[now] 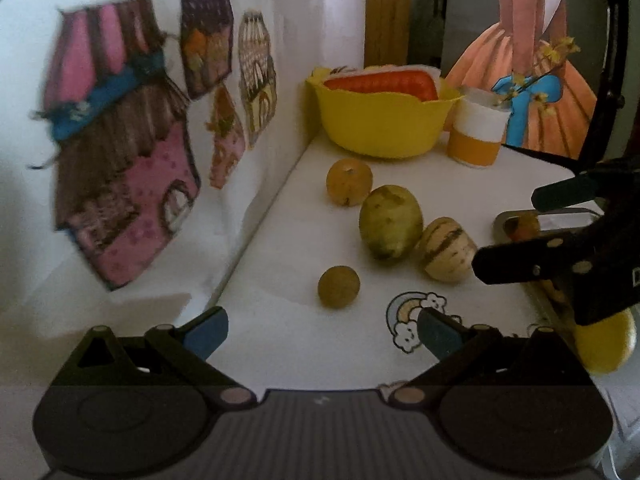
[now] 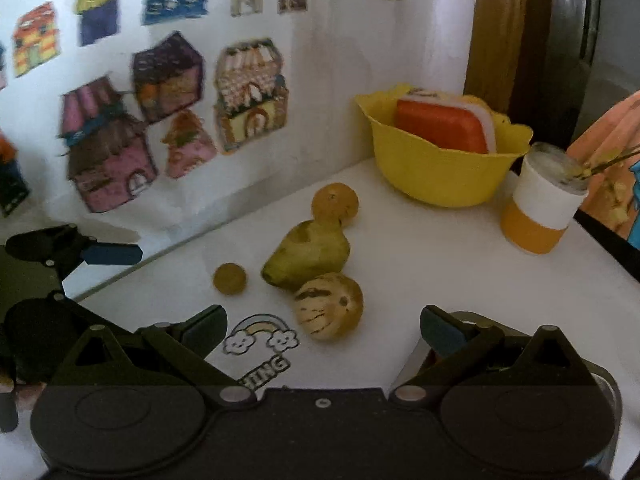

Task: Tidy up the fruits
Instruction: 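Lift both open tools from the tray and move them toward the loose fruits, then grasp the small brown round fruit with the left tool while the right tool grasps the cream striped fruit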

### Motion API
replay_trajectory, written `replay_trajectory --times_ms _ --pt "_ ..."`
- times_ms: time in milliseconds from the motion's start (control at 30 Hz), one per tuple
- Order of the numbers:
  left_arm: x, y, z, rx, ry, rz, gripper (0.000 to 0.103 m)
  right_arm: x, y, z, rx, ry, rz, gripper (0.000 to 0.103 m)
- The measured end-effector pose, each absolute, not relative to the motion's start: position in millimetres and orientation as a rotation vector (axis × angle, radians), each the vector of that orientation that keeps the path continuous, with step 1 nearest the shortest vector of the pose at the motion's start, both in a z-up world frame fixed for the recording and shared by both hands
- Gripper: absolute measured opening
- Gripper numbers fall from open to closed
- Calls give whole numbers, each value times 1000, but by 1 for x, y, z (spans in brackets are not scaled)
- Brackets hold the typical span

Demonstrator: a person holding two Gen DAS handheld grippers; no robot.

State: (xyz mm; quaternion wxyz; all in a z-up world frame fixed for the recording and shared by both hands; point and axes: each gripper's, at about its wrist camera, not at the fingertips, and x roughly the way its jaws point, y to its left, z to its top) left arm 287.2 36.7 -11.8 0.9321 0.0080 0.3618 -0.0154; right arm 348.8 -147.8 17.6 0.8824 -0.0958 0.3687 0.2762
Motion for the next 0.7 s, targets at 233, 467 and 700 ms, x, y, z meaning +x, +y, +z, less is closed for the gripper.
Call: replay_trajectory --times_ms 233,467,700 --pt "306 32 -25 18 771 -49 102 379 -141 0 -184 832 576 100" --pt "316 33 -30 -9 779 -77 98 395 -143 -17 -147 903 577 88" --pt "323 34 -31 -10 767 -87 87 396 -136 -21 -173 903 600 83"
